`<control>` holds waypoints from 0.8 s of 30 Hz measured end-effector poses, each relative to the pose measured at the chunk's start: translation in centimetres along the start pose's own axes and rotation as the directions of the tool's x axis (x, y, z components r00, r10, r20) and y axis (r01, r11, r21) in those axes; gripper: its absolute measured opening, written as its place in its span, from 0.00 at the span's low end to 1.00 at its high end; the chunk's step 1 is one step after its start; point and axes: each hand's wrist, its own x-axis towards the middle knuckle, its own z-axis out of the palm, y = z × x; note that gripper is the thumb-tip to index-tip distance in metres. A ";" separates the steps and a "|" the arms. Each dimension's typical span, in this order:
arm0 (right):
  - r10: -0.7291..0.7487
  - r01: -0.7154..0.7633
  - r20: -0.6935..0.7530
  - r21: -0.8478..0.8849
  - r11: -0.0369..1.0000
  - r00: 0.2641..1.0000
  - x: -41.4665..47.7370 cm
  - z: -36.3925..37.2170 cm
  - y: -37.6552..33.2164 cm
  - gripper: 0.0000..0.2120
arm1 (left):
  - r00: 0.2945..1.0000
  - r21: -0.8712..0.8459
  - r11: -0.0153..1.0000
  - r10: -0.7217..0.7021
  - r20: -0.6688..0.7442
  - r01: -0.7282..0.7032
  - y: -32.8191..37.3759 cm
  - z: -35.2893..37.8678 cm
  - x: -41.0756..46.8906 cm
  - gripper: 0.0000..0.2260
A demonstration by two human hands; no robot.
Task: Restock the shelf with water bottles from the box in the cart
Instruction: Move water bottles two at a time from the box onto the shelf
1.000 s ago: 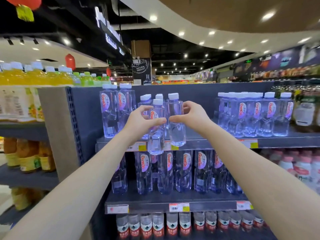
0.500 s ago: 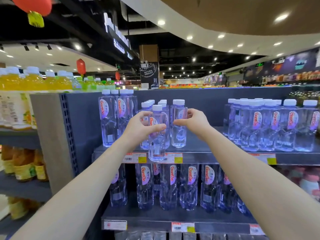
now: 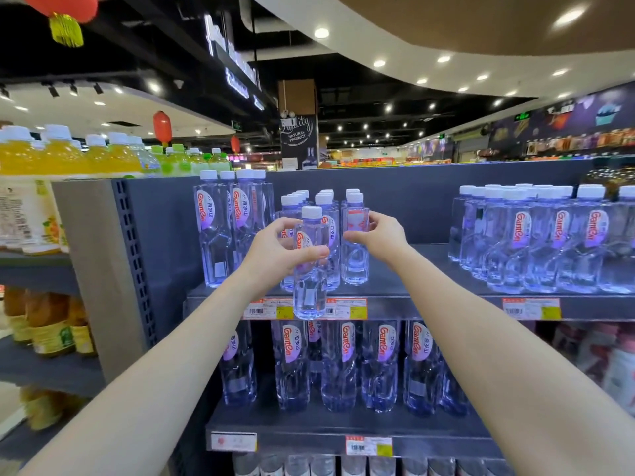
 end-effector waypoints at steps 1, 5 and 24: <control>-0.002 0.002 -0.007 -0.004 1.000 1.000 0.1 0.1 0.0 0.15 | 1.000 0.005 1.000 -0.001 0.000 0.001 0.0 0.0 0.1 0.33; 0.004 -0.005 -0.025 -0.049 0.999 1.000 0.4 0.2 0.0 0.16 | 1.000 -0.007 1.000 0.008 0.014 -0.007 0.2 0.1 -0.1 0.28; 0.051 -0.050 -0.355 0.012 0.999 0.934 -1.9 -0.1 -1.3 0.22 | 0.999 -0.002 0.999 -0.033 -0.005 0.033 0.9 1.5 -1.3 0.32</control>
